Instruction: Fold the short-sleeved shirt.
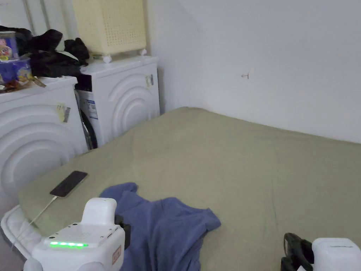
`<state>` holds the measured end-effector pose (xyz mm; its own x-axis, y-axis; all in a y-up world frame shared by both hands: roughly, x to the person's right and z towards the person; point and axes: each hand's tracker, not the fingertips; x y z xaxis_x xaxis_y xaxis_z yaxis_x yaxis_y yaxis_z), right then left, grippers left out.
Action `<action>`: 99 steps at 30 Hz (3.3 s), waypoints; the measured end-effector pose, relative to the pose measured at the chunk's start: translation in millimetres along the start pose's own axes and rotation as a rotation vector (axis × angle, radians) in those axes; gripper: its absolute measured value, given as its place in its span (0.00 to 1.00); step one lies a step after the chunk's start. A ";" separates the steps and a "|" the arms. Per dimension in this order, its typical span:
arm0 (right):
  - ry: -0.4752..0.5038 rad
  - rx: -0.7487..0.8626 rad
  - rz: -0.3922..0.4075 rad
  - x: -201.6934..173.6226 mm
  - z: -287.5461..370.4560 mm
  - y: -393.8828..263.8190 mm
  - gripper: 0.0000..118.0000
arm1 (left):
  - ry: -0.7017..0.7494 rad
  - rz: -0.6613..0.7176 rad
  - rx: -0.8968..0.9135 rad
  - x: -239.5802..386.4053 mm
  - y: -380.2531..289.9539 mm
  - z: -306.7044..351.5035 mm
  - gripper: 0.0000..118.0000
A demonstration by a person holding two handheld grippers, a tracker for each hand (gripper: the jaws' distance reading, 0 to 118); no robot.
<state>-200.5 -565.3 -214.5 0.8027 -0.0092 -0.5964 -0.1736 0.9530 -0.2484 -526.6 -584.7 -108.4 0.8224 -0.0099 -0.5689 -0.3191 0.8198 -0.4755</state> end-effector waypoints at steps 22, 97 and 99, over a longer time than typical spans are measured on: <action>-0.051 -0.210 -0.024 37.2 2.5 -69.2 0.00 | -0.056 -0.031 -0.449 41.8 -36.4 -177.3 0.73; -0.498 -0.103 -0.210 176.0 171.8 -75.4 0.00 | -0.385 -0.168 -0.160 181.9 -34.6 22.1 0.00; -0.498 -0.122 -0.217 178.5 167.6 -79.2 0.00 | -0.403 -0.164 -0.261 192.1 -35.3 -16.7 0.00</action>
<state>52.2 -591.7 -173.3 0.9949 -0.0290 -0.0961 -0.0152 0.9030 -0.4294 -365.2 -625.1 -212.1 0.9716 0.1371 -0.1927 -0.2349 0.6552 -0.7180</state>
